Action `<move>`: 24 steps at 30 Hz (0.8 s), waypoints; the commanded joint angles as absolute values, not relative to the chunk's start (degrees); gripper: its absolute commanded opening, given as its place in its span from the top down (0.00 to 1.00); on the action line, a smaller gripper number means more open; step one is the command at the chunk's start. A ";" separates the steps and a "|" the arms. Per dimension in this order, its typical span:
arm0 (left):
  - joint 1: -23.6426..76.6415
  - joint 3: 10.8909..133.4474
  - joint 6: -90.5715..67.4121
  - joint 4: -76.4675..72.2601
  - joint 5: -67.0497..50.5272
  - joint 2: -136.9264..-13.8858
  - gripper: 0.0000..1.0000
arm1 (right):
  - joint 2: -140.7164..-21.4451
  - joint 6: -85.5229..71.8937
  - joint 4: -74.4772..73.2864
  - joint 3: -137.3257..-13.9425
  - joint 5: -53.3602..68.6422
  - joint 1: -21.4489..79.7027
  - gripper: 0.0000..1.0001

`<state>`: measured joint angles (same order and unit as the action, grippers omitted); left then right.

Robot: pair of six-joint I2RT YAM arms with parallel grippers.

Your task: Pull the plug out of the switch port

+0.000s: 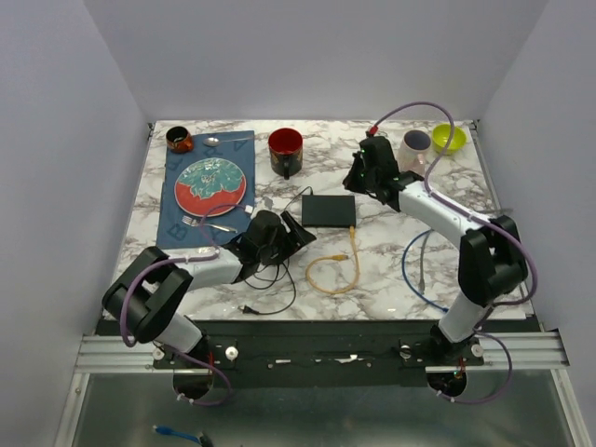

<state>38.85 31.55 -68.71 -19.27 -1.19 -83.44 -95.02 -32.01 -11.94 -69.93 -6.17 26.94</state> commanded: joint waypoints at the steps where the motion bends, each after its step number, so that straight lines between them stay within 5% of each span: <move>1: 38.59 35.68 -67.06 -20.57 -3.96 -88.58 0.29 | -104.56 -32.43 -11.16 -78.21 -4.75 24.62 0.99; 14: 37.53 49.39 -66.27 -14.25 -9.05 -104.40 0.39 | -125.32 -37.09 -20.38 -100.62 4.83 21.45 0.99; 24: 35.51 58.61 -65.83 -7.83 -11.42 -113.02 0.37 | -124.55 -40.07 -20.49 -90.91 7.03 21.36 0.99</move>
